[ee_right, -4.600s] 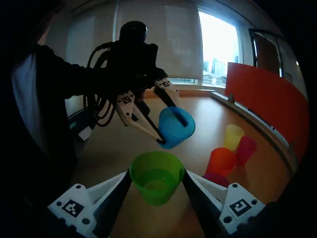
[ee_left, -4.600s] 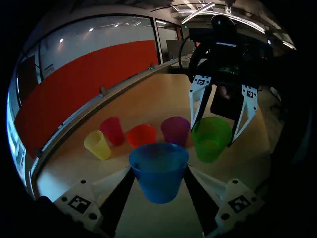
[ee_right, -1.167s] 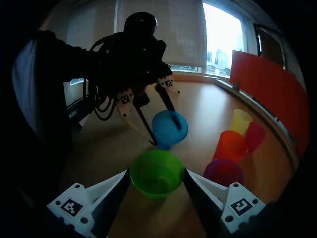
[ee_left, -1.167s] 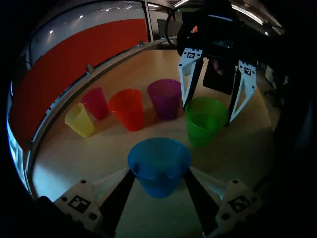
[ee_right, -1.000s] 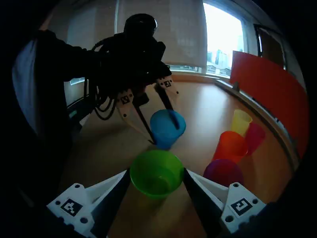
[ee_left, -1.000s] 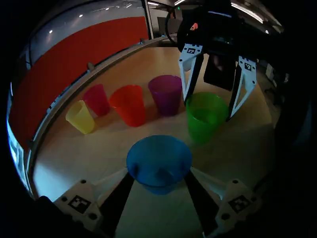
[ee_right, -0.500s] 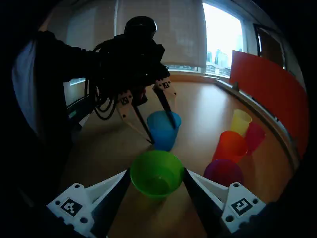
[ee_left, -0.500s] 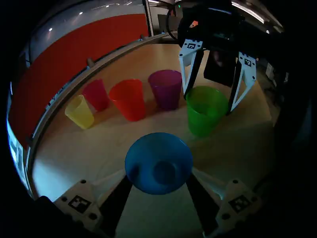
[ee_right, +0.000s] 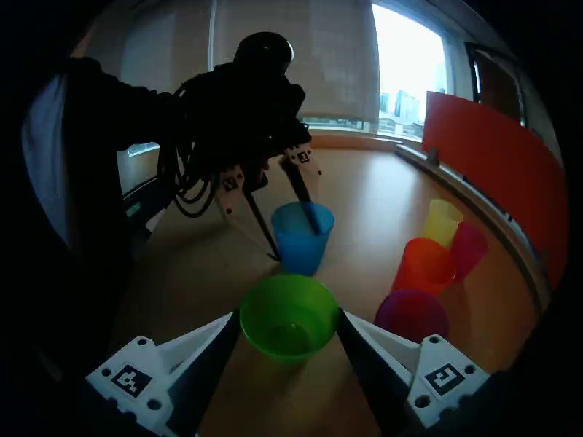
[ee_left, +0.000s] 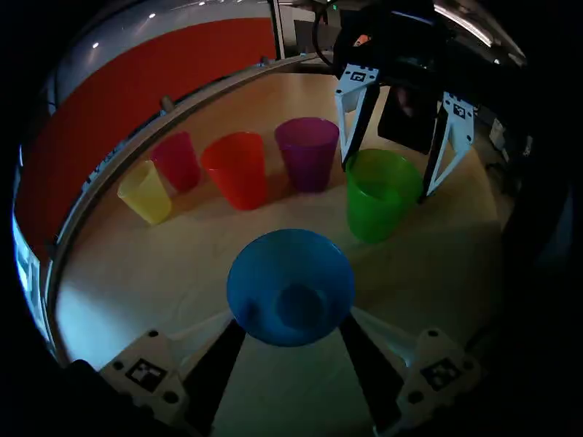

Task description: Pour water

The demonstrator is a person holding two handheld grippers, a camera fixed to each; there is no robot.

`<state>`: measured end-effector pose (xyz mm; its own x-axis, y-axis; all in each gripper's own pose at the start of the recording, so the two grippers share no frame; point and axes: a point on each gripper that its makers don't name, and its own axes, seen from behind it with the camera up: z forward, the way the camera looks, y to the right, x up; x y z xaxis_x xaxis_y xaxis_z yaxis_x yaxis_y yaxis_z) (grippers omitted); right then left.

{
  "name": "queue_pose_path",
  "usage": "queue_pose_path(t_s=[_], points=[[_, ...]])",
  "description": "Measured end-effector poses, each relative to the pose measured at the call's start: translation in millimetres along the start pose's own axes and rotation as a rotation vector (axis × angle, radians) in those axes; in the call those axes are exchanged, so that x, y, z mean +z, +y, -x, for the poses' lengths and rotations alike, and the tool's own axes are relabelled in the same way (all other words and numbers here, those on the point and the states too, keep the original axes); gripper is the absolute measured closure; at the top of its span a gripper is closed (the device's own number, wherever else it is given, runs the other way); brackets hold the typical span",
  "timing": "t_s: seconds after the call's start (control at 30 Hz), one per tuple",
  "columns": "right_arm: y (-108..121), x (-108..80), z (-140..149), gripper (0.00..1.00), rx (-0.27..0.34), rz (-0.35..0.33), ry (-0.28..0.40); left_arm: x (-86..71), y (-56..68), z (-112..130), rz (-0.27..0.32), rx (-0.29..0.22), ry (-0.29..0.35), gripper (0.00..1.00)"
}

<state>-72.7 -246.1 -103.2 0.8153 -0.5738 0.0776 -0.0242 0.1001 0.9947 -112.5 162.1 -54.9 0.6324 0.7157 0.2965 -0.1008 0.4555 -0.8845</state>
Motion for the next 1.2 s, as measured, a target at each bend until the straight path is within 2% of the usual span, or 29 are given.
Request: queue_pose_path(t_s=[0.57,0.87,1.2], points=[[-1,-8.6,15,0.03,0.018,0.016,-0.031,-8.8,0.1,9,-0.021,0.001,-0.015,0.16],[-1,-21.0,24,0.03,0.026,0.034,-0.060,-18.2,-1.7,17,-0.041,-0.004,-0.024,0.16],[6,-40.3,28,0.03,0.036,0.083,-0.080,-35.4,-7.0,32,-0.075,-0.024,-0.041,0.16]])
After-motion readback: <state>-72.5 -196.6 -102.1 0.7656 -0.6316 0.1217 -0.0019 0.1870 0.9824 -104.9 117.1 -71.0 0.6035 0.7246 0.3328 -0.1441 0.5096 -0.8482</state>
